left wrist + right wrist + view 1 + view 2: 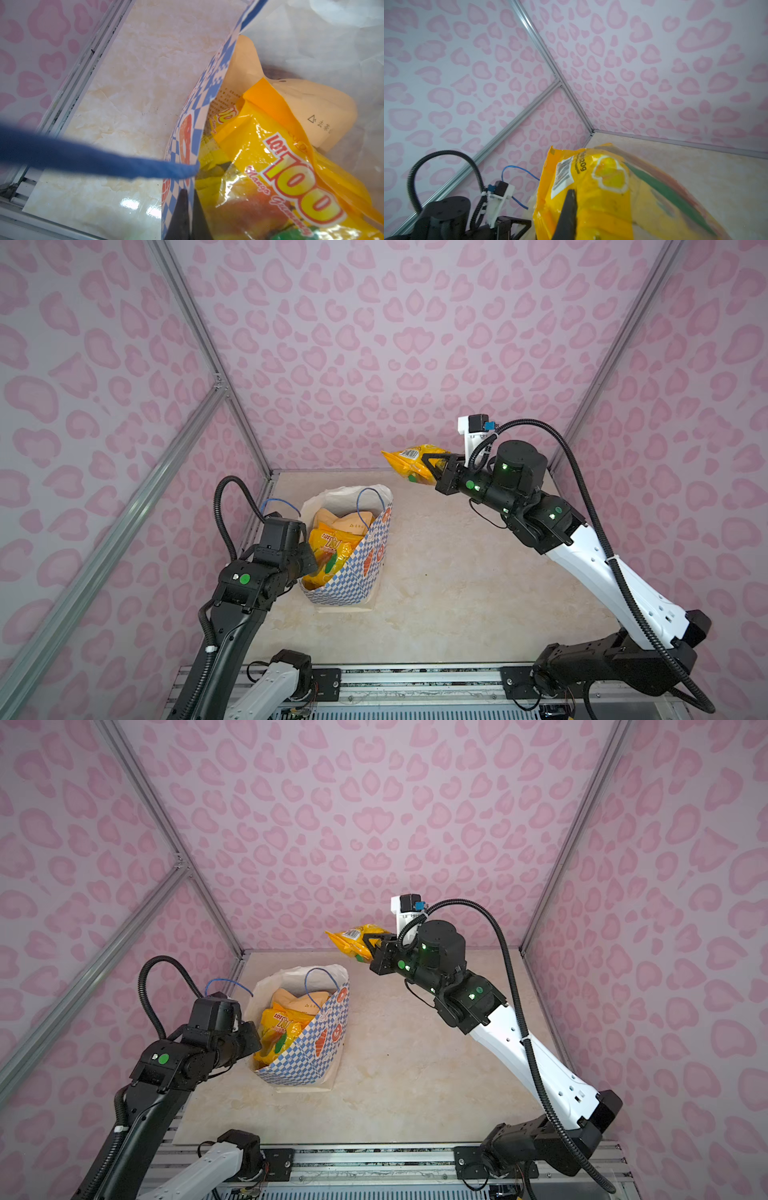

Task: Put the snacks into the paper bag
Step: 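Lift the yellow snack pack and carry it over the bag opening, then lower the yellow snack pack into the bag and open the right gripper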

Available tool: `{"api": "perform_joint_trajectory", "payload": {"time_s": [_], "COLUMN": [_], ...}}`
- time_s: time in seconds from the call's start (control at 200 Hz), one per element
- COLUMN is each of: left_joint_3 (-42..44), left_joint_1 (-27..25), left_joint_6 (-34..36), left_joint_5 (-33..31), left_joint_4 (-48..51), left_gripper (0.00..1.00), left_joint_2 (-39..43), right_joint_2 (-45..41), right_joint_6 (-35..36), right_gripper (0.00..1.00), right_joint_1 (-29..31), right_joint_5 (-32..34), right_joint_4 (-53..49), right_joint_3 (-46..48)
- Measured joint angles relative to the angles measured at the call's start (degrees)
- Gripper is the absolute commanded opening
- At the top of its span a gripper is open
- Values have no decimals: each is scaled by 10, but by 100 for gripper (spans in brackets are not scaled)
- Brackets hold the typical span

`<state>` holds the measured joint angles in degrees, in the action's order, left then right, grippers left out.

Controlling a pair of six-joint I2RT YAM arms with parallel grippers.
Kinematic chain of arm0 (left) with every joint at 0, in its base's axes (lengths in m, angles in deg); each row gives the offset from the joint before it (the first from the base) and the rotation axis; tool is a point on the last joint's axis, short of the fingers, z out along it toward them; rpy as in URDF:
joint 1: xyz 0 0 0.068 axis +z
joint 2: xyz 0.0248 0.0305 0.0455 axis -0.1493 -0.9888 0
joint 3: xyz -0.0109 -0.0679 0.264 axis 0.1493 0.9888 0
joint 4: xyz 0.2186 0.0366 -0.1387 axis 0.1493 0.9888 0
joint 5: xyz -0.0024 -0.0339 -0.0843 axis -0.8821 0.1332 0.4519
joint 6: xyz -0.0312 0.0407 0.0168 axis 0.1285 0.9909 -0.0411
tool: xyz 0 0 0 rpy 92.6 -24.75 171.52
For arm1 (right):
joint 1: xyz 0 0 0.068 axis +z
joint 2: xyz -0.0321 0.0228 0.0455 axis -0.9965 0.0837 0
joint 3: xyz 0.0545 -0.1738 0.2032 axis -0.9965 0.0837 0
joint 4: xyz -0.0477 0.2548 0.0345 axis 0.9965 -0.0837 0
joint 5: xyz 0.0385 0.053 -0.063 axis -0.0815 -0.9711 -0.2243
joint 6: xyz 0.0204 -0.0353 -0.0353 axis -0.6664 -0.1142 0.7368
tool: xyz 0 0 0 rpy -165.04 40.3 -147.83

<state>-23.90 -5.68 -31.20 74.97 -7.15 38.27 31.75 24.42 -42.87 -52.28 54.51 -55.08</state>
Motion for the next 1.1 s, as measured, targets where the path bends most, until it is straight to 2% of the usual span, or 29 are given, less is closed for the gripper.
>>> {"api": "perform_joint_trajectory", "payload": {"time_s": [0.255, 0.485, 0.68, 0.915, 1.1], "left_joint_3": [1, 5, 18, 23, 28], "left_joint_1": [0, 0, 0, 0, 0], "left_joint_6": [0, -1, -1, -7, -8], "left_joint_5": [7, 10, 10, 10, 10], "left_joint_4": [2, -1, -16, -30, -38], "left_gripper": [4, 5, 4, 4, 4], "left_joint_2": [16, 19, 17, 12, 12], "right_joint_2": [168, 279, 303, 300, 305], "right_joint_6": [26, 17, 6, -14, -28], "right_gripper": [0, 0, 0, 0, 0], "right_joint_1": [45, 63, 72, 75, 74], "right_joint_5": [-42, -121, -158, -191, -205], "right_joint_4": [-52, -74, -92, -95, -96], "right_joint_3": [-205, -301, -304, -247, -238]}}
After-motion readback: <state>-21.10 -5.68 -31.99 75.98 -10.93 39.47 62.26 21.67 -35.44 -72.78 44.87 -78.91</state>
